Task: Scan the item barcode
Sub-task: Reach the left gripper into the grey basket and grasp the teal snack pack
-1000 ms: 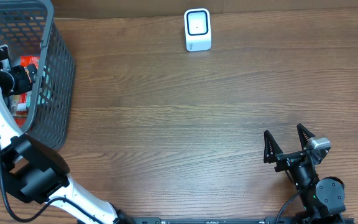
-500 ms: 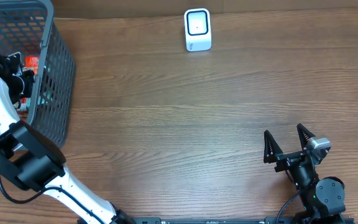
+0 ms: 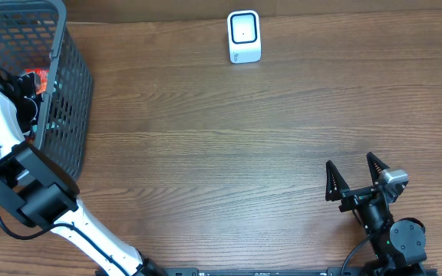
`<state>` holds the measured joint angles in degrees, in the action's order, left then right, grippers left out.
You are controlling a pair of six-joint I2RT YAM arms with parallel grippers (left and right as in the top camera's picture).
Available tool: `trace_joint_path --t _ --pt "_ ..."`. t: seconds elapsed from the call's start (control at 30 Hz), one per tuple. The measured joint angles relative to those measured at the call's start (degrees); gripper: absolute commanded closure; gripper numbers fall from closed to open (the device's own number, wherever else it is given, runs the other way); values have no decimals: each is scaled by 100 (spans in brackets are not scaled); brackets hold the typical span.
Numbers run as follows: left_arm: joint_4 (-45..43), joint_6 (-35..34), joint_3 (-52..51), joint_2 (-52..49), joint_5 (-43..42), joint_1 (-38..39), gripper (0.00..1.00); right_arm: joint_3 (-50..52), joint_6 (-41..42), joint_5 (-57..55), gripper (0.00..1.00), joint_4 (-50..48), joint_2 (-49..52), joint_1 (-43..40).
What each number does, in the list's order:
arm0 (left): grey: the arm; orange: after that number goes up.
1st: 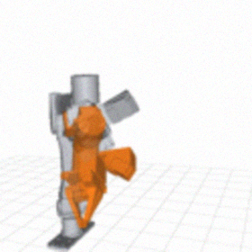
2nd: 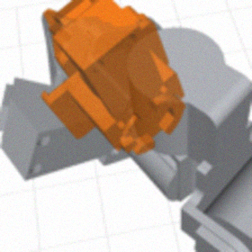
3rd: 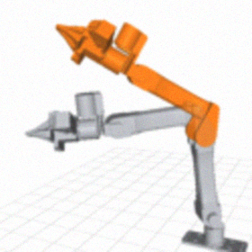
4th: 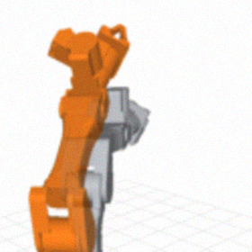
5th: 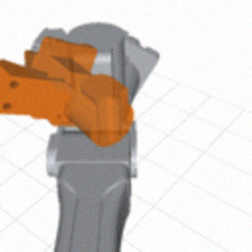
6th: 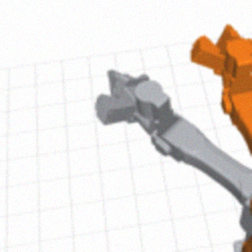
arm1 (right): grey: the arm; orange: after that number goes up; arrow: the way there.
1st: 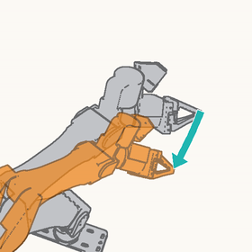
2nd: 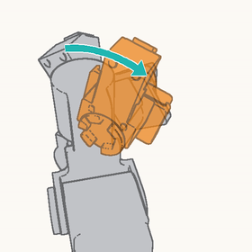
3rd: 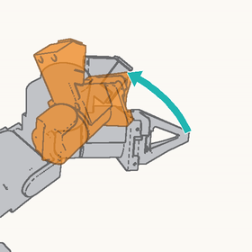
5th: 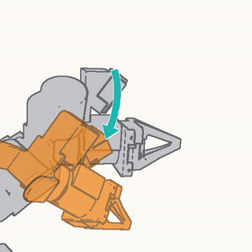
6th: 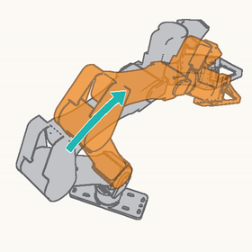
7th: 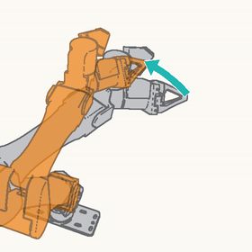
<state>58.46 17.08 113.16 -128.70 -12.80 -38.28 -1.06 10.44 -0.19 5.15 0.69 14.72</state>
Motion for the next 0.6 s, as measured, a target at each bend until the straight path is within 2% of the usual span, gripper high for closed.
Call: trace_joint_path --t 0.17,0.27,0.43,0.6 --pt "-61 -7 4 0 -50 4 41 0 0 0 0 2 0 0" --pt "-9 7 59 0 -42 4 48 0 -2 -2 0 0 0 0" --pt "372 2 332 -63 -26 4 49 0 0 2 0 0 0 0" --pt "892 -42 1036 -181 -13 4 49 0 2 0 0 0 0 -2"
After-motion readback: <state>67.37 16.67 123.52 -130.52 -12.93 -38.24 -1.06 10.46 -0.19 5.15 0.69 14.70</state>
